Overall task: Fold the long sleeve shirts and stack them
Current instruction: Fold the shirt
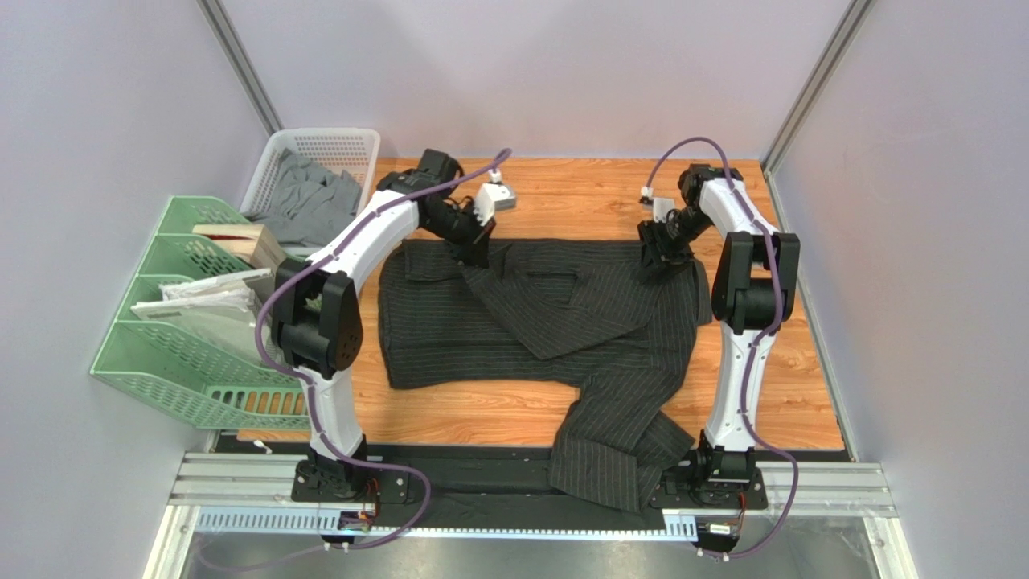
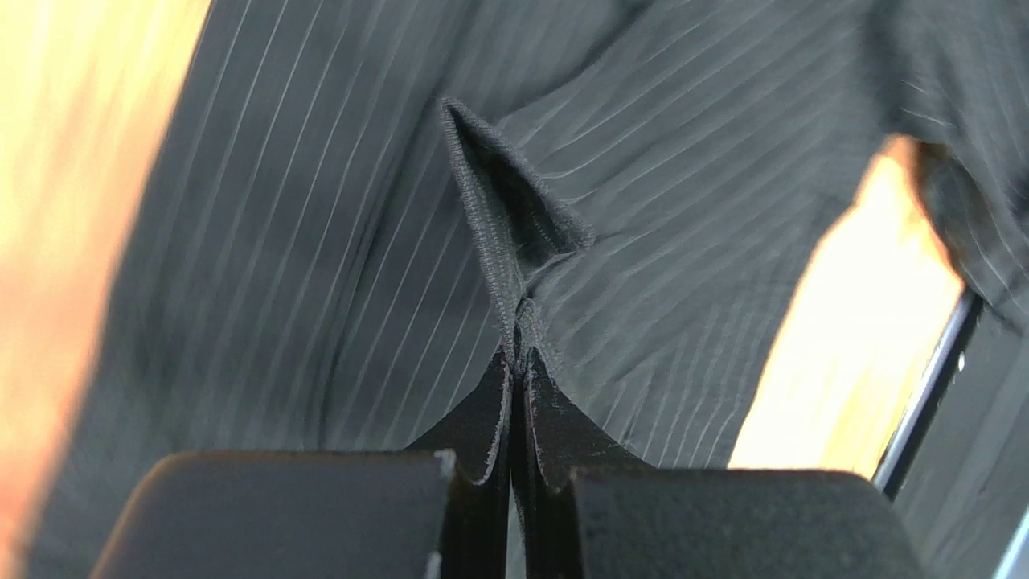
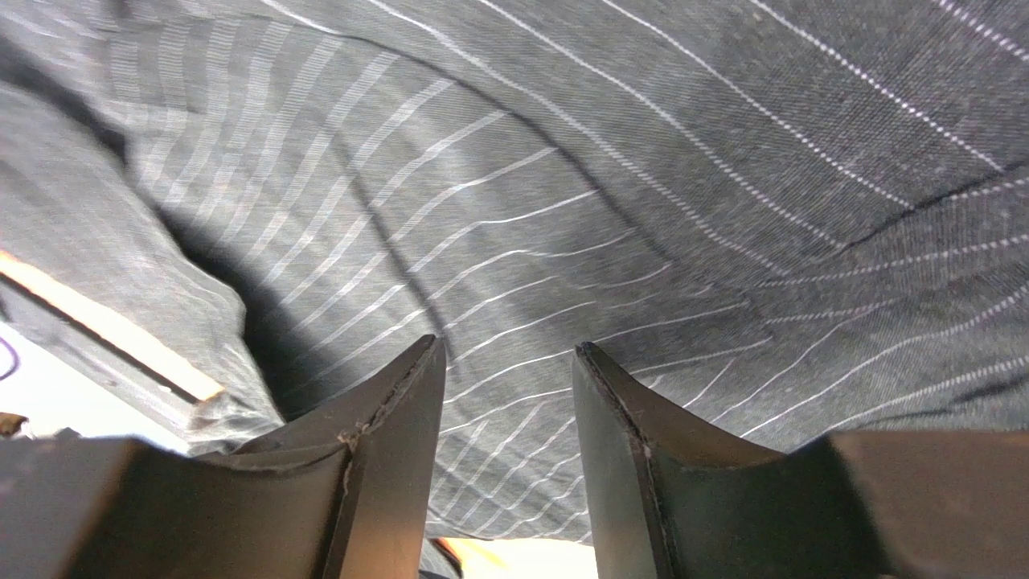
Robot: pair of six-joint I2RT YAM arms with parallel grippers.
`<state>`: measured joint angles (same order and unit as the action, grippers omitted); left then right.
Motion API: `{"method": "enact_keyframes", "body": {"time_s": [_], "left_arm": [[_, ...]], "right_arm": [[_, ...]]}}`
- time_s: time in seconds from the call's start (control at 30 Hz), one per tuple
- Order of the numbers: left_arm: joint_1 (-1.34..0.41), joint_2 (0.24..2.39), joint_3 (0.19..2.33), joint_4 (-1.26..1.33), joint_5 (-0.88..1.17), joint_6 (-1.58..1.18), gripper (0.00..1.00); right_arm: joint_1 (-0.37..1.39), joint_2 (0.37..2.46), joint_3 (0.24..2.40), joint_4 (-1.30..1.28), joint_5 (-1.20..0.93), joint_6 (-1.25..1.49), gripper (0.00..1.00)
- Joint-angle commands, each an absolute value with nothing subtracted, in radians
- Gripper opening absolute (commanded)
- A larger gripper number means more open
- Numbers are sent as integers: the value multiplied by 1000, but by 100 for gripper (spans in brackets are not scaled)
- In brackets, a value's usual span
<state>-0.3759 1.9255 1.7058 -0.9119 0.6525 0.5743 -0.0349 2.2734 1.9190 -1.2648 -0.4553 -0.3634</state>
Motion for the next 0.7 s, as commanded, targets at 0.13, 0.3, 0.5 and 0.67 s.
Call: {"method": "enact_keyframes", "body": {"time_s": [0.13, 0.3, 0.5, 0.67], "left_arm": [[-242, 1760, 1410, -638, 568, 279, 0], [-196, 1632, 1252, -477, 503, 222, 0], [-176, 1537, 1201, -358, 546, 207, 0], [-173, 1566, 1215, -342, 421, 219, 0]], "right_arm": [[-34, 2326, 1956, -1304, -370, -408, 47], [-34, 2332, 1959, -1315, -359, -407, 47], [-34, 2333, 1965, -1325, -364, -400, 47], [-32, 2333, 1990, -1338, -377, -388, 46]]}}
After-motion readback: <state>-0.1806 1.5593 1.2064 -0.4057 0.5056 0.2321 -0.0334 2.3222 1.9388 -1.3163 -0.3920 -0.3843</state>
